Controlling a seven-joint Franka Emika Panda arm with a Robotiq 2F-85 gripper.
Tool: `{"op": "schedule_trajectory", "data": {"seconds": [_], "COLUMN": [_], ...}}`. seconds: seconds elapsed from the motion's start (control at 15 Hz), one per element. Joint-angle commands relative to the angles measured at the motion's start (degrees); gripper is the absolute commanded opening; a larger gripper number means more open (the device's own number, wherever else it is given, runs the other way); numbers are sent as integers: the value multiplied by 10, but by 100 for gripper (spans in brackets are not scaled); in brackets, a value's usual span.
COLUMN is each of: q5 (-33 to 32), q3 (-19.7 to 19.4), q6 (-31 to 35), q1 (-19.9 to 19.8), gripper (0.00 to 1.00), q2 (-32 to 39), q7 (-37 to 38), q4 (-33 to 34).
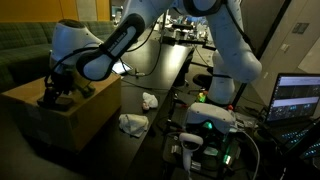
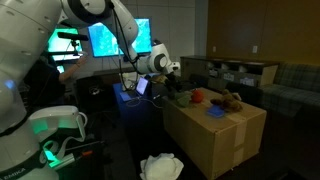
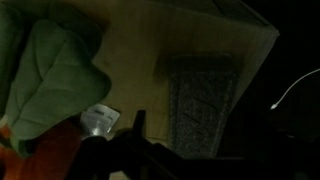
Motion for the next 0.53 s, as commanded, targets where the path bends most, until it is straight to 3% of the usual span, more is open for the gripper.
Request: {"op": "schedule_trajectory", "data": {"seconds": [0.0, 0.47], "q5": [27, 62], "q3": [19, 46], "q6": [5, -2], "q1": [-21, -55], "gripper": [100, 100], "q2": [11, 26], "q7": [-38, -88], "q4": [13, 19]}}
